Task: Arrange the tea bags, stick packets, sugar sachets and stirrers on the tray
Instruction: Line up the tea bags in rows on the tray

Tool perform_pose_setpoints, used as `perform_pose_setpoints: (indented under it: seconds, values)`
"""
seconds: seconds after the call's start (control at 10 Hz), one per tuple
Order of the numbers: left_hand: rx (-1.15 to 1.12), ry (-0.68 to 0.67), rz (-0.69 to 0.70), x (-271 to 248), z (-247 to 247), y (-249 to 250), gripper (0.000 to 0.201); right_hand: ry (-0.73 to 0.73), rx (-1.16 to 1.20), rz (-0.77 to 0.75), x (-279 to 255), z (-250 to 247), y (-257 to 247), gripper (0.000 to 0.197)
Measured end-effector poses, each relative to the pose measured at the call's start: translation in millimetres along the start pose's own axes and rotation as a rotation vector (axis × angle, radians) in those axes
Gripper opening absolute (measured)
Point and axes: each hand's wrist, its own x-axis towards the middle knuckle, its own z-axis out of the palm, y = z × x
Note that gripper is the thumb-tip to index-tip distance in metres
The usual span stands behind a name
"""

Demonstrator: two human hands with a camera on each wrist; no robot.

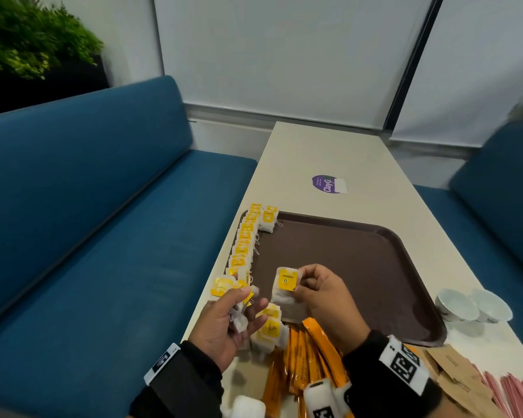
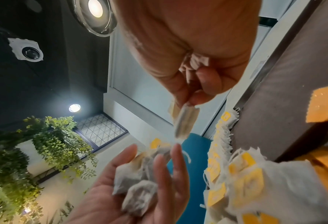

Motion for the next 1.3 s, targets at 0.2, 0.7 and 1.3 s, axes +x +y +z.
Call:
perform_pose_setpoints:
  seconds: [0.2, 0.7, 1.3]
  values:
    - [0.010, 0.068, -0.022, 4, -5, 6, 0.012, 0.075, -0.042, 0.002, 53, -2, -15, 0.017]
    - [0.049, -0.021, -0.004, 24, -7, 17, 0.018, -0.013, -0.607, 0.096, 237, 32, 5, 0.014]
    - [0.120, -0.038, -0.019, 26, -8, 13, 0.025, -0.041, -0.247, 0.072, 189, 22, -14, 0.005]
